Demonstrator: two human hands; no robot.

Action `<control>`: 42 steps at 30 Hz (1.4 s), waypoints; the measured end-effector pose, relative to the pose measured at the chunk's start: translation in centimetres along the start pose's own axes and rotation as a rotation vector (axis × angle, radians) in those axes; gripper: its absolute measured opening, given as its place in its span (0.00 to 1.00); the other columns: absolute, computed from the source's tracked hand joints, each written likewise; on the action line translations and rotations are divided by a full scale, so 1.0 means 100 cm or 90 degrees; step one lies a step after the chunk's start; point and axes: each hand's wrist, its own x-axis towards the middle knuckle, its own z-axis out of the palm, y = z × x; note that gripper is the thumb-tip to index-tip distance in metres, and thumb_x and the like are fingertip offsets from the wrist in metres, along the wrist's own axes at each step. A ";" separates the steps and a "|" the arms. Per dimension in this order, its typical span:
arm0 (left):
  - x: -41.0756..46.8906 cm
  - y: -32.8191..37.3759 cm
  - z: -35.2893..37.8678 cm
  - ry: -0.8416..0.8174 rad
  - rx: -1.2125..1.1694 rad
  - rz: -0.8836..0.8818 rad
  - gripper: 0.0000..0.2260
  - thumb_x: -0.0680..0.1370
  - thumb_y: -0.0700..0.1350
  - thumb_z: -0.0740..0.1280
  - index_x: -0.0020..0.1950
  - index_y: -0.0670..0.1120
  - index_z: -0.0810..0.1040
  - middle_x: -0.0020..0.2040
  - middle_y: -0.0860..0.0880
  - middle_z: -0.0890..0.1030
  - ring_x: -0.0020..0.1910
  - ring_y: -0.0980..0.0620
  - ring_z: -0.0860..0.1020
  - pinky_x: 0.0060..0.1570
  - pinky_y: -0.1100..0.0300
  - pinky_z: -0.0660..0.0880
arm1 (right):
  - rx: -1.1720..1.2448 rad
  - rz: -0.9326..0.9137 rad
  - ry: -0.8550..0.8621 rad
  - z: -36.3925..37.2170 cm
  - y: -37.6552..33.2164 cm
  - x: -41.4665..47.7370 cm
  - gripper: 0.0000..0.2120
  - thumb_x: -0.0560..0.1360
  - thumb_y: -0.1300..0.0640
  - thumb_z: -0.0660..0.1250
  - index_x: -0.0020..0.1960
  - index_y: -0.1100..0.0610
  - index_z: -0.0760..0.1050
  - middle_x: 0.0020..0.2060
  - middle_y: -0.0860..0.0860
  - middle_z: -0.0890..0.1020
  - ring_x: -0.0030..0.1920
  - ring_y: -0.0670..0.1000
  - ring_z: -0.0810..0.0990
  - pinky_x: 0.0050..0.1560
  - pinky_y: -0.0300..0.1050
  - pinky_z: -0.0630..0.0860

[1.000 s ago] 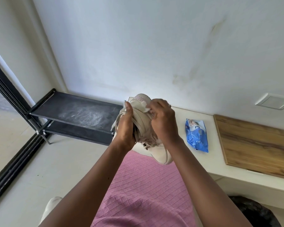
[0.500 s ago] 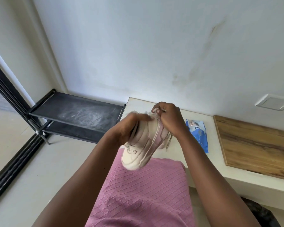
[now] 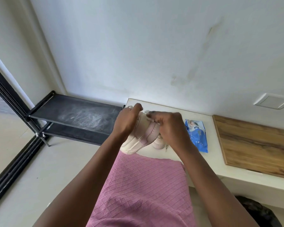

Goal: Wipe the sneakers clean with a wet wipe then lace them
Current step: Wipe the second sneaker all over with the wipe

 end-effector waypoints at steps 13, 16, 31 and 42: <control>0.000 -0.016 0.007 -0.177 -0.341 -0.092 0.17 0.81 0.48 0.55 0.40 0.43 0.78 0.38 0.45 0.79 0.38 0.48 0.76 0.43 0.54 0.71 | -0.074 -0.181 0.134 0.004 0.002 -0.004 0.22 0.63 0.68 0.50 0.43 0.65 0.82 0.41 0.56 0.84 0.43 0.54 0.83 0.46 0.43 0.77; -0.005 -0.011 0.008 -0.343 -0.409 -0.106 0.32 0.82 0.58 0.43 0.48 0.40 0.81 0.47 0.42 0.82 0.46 0.48 0.81 0.50 0.56 0.75 | -0.151 -0.208 0.105 0.010 -0.010 -0.012 0.17 0.69 0.67 0.53 0.43 0.64 0.82 0.41 0.56 0.84 0.42 0.54 0.83 0.44 0.46 0.80; 0.000 -0.007 0.004 -0.341 -0.429 -0.158 0.42 0.75 0.71 0.41 0.51 0.39 0.80 0.48 0.41 0.83 0.48 0.48 0.82 0.44 0.60 0.79 | -0.289 -0.313 0.200 0.033 0.007 -0.019 0.07 0.76 0.68 0.63 0.46 0.66 0.81 0.49 0.60 0.83 0.54 0.56 0.80 0.62 0.46 0.72; 0.009 0.001 0.000 -0.094 -0.265 -0.158 0.16 0.79 0.51 0.59 0.33 0.48 0.72 0.23 0.51 0.75 0.22 0.51 0.73 0.23 0.68 0.68 | -0.252 -0.310 0.335 0.035 0.018 -0.035 0.06 0.77 0.66 0.65 0.47 0.67 0.81 0.47 0.61 0.82 0.51 0.55 0.77 0.54 0.46 0.76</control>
